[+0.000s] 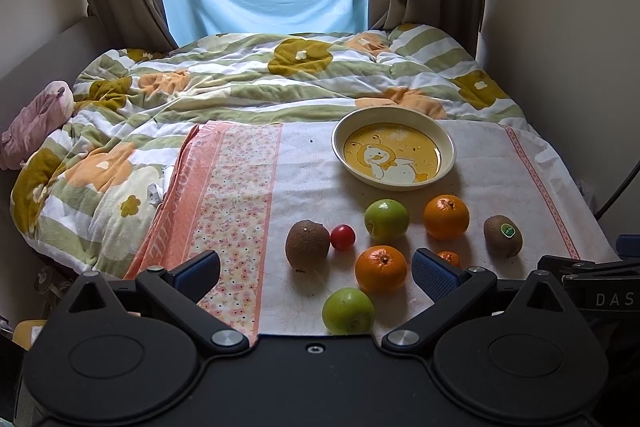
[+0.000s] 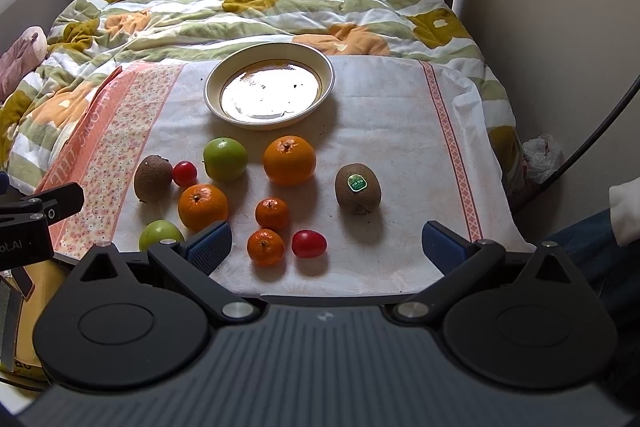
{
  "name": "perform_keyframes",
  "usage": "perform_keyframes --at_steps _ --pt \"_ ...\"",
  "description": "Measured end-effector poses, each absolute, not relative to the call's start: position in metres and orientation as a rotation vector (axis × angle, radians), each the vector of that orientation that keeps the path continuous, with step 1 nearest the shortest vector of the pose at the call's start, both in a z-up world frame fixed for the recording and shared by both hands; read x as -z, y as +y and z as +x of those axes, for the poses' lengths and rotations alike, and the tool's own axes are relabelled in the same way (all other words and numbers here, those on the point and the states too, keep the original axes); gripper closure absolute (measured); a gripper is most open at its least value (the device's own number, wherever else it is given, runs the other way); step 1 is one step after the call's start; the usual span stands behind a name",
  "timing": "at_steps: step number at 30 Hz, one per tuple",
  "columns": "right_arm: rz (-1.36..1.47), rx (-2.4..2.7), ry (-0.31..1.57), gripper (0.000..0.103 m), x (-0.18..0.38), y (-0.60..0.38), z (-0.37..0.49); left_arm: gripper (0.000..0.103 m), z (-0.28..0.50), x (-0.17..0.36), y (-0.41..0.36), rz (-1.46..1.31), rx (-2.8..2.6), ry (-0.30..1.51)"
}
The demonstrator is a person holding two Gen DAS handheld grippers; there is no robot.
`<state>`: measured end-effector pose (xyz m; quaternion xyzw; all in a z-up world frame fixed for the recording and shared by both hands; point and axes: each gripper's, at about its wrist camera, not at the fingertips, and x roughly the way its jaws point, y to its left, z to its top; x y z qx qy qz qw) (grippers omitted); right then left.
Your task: Organize fruits
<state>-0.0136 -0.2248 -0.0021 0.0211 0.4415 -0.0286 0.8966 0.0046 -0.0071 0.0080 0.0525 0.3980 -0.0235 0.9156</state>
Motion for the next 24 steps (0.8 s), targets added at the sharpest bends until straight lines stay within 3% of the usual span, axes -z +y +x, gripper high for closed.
perform_keyframes --at_steps 24 --pt "0.073 0.017 0.921 0.0 0.001 -0.2265 -0.0165 0.0 0.0027 -0.0137 -0.0143 0.119 0.048 0.816"
